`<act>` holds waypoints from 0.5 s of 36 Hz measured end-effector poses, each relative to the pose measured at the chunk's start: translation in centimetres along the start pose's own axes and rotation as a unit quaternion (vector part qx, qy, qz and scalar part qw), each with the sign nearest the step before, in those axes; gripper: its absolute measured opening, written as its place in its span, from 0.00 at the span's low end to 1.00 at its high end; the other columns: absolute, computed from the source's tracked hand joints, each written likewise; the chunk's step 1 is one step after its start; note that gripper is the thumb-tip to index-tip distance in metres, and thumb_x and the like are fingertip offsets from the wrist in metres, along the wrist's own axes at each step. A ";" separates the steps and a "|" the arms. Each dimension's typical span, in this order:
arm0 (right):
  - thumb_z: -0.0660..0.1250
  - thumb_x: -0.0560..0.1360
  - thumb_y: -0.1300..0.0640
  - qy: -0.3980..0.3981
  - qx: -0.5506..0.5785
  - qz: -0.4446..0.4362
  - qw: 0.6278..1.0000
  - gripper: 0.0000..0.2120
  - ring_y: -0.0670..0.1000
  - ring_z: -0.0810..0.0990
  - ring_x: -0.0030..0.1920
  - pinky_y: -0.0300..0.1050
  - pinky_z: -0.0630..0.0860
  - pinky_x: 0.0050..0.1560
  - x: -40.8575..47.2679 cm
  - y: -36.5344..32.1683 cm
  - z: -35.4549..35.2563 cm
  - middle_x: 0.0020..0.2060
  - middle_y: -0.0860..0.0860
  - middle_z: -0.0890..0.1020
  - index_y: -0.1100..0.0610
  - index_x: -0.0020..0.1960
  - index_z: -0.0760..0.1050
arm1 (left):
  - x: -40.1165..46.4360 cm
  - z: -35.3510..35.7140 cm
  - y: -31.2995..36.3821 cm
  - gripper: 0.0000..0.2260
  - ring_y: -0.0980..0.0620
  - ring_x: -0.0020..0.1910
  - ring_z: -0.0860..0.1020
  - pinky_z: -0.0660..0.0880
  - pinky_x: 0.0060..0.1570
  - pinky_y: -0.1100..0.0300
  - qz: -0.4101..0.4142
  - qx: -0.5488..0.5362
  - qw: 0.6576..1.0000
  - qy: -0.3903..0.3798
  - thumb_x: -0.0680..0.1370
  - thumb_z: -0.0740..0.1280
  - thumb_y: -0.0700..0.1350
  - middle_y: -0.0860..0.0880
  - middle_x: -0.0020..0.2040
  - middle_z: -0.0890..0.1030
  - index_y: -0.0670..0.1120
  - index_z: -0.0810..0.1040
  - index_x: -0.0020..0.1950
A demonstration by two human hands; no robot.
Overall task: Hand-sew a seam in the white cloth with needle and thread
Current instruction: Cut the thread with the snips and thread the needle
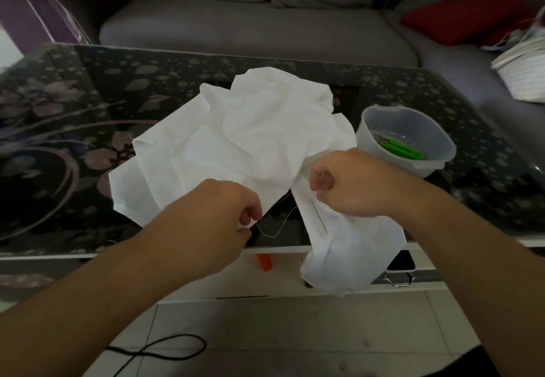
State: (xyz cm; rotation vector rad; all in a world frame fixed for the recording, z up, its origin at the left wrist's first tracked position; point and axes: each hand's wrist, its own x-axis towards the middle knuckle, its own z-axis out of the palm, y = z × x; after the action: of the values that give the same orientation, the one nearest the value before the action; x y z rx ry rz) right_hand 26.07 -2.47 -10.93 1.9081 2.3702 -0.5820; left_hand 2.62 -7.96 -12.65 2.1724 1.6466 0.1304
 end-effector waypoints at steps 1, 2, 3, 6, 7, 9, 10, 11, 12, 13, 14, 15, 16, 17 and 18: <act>0.69 0.77 0.58 0.009 -0.010 0.004 1.000 0.11 0.45 0.81 0.48 0.46 0.83 0.51 -0.3 -0.1 -0.1 0.51 0.43 0.82 0.44 0.54 0.80 | 0.1 0.1 0.0 0.10 0.62 0.40 0.75 0.68 0.41 0.72 0.001 0.005 1.000 -0.001 0.79 0.73 0.49 0.62 0.47 0.76 0.59 0.81 0.59; 0.69 0.77 0.58 0.021 -0.022 0.006 1.000 0.12 0.45 0.81 0.49 0.46 0.83 0.52 -0.6 -0.3 -0.3 0.52 0.43 0.82 0.44 0.57 0.81 | 0.1 0.1 0.0 0.11 0.62 0.41 0.75 0.69 0.42 0.71 0.001 0.011 1.000 -0.001 0.79 0.73 0.50 0.61 0.48 0.76 0.59 0.80 0.61; 0.69 0.78 0.58 0.036 -0.031 0.007 0.999 0.13 0.46 0.81 0.50 0.46 0.83 0.54 -0.9 -0.4 -0.4 0.54 0.44 0.83 0.44 0.59 0.81 | 0.1 0.1 0.0 0.12 0.61 0.41 0.75 0.71 0.44 0.69 0.002 0.016 1.000 0.003 0.79 0.73 0.51 0.61 0.49 0.76 0.59 0.80 0.61; 0.71 0.78 0.58 0.080 -0.058 0.004 0.995 0.16 0.48 0.80 0.53 0.46 0.81 0.57 -1.7 -1.3 -0.9 0.59 0.46 0.81 0.44 0.63 0.80 | 0.0 0.0 -0.2 0.11 0.58 0.45 0.76 0.76 0.49 0.64 0.003 0.038 0.999 0.015 0.79 0.73 0.53 0.60 0.51 0.77 0.59 0.79 0.60; 0.71 0.78 0.58 0.095 -0.075 -0.002 0.993 0.17 0.48 0.80 0.54 0.46 0.80 0.59 -1.9 -1.7 -1.1 0.61 0.46 0.80 0.43 0.63 0.80 | -0.1 -0.1 -0.2 0.10 0.58 0.45 0.77 0.77 0.49 0.62 -0.001 0.042 0.999 0.018 0.79 0.73 0.53 0.60 0.51 0.77 0.59 0.79 0.59; 0.72 0.78 0.58 0.117 -0.097 -0.034 0.988 0.17 0.48 0.80 0.56 0.48 0.80 0.61 -2.2 -2.5 -1.2 0.61 0.45 0.80 0.43 0.63 0.81 | -0.1 -0.2 -0.3 0.06 0.58 0.45 0.78 0.78 0.48 0.61 -0.006 0.040 0.999 0.036 0.79 0.72 0.52 0.60 0.48 0.78 0.59 0.78 0.53; 0.71 0.78 0.58 0.122 -0.093 -0.063 0.986 0.16 0.48 0.80 0.55 0.48 0.80 0.61 -2.3 -3.0 -1.1 0.60 0.44 0.81 0.43 0.62 0.82 | -0.1 -0.3 -0.4 0.05 0.59 0.43 0.78 0.78 0.45 0.62 -0.009 0.032 0.998 0.049 0.79 0.73 0.51 0.59 0.46 0.78 0.59 0.78 0.50; 0.70 0.78 0.58 0.119 -0.083 -0.098 0.985 0.14 0.47 0.80 0.53 0.48 0.81 0.59 -2.4 -3.4 -0.8 0.57 0.43 0.81 0.43 0.60 0.83 | -0.1 -0.4 -0.4 0.05 0.59 0.41 0.78 0.77 0.42 0.62 -0.016 0.018 0.998 0.064 0.78 0.73 0.51 0.59 0.43 0.78 0.58 0.77 0.47; 0.69 0.78 0.58 0.106 -0.067 -0.132 0.983 0.14 0.46 0.80 0.51 0.48 0.81 0.56 -2.4 -3.9 -0.3 0.55 0.42 0.82 0.43 0.58 0.84 | -0.1 -0.5 -0.6 0.06 0.59 0.40 0.78 0.78 0.41 0.62 -0.028 0.002 0.997 0.079 0.78 0.73 0.52 0.58 0.42 0.78 0.57 0.76 0.46; 0.69 0.77 0.58 0.081 -0.052 -0.162 0.982 0.13 0.45 0.80 0.49 0.47 0.81 0.53 -2.4 -4.3 0.4 0.52 0.42 0.83 0.44 0.56 0.85 | 0.0 -0.7 -0.6 0.07 0.59 0.39 0.77 0.78 0.41 0.60 -0.043 -0.006 0.995 0.092 0.77 0.74 0.53 0.58 0.42 0.78 0.57 0.75 0.46; 0.68 0.77 0.59 0.051 -0.042 -0.186 0.980 0.14 0.45 0.81 0.47 0.47 0.81 0.51 -2.3 -4.6 1.2 0.50 0.42 0.84 0.44 0.55 0.86 | 0.0 -0.9 -0.7 0.09 0.58 0.40 0.76 0.79 0.42 0.58 -0.059 -0.004 0.993 0.104 0.77 0.74 0.55 0.57 0.43 0.77 0.58 0.74 0.47; 0.68 0.76 0.59 0.026 -0.039 -0.203 0.978 0.14 0.46 0.81 0.46 0.48 0.82 0.48 -2.2 -4.8 2.1 0.48 0.43 0.84 0.44 0.55 0.86 | 0.1 -1.0 -0.8 0.11 0.57 0.41 0.76 0.80 0.43 0.55 -0.074 0.005 0.991 0.113 0.76 0.73 0.57 0.57 0.45 0.76 0.58 0.72 0.49; 0.67 0.76 0.59 0.010 -0.042 -0.213 0.976 0.14 0.47 0.81 0.45 0.49 0.82 0.46 -2.1 -4.9 2.8 0.46 0.43 0.84 0.44 0.55 0.86 | 0.1 -1.1 -0.8 0.13 0.57 0.43 0.76 0.80 0.45 0.53 -0.088 0.014 0.989 0.119 0.76 0.73 0.59 0.57 0.47 0.75 0.57 0.71 0.51; 0.67 0.77 0.59 0.001 -0.046 -0.217 0.975 0.15 0.47 0.81 0.45 0.50 0.82 0.45 -1.9 -4.9 3.3 0.46 0.43 0.84 0.44 0.55 0.86 | 0.2 -1.1 -0.9 0.16 0.55 0.44 0.77 0.81 0.46 0.51 -0.101 0.024 0.987 0.120 0.75 0.73 0.61 0.56 0.48 0.74 0.56 0.70 0.53; 0.67 0.77 0.59 -0.003 -0.047 -0.219 0.975 0.15 0.48 0.81 0.45 0.50 0.82 0.45 -1.8 -4.8 3.7 0.45 0.43 0.84 0.43 0.56 0.86 | 0.3 -1.1 -0.9 0.18 0.54 0.45 0.77 0.81 0.46 0.50 -0.114 0.034 0.986 0.116 0.75 0.72 0.63 0.55 0.49 0.74 0.55 0.69 0.55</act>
State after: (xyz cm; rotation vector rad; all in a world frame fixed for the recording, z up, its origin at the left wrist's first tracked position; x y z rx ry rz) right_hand 21.18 -6.11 -12.66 1.3442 2.7717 -0.4792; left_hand 1.53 -7.19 -12.06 2.0607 2.0445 0.2729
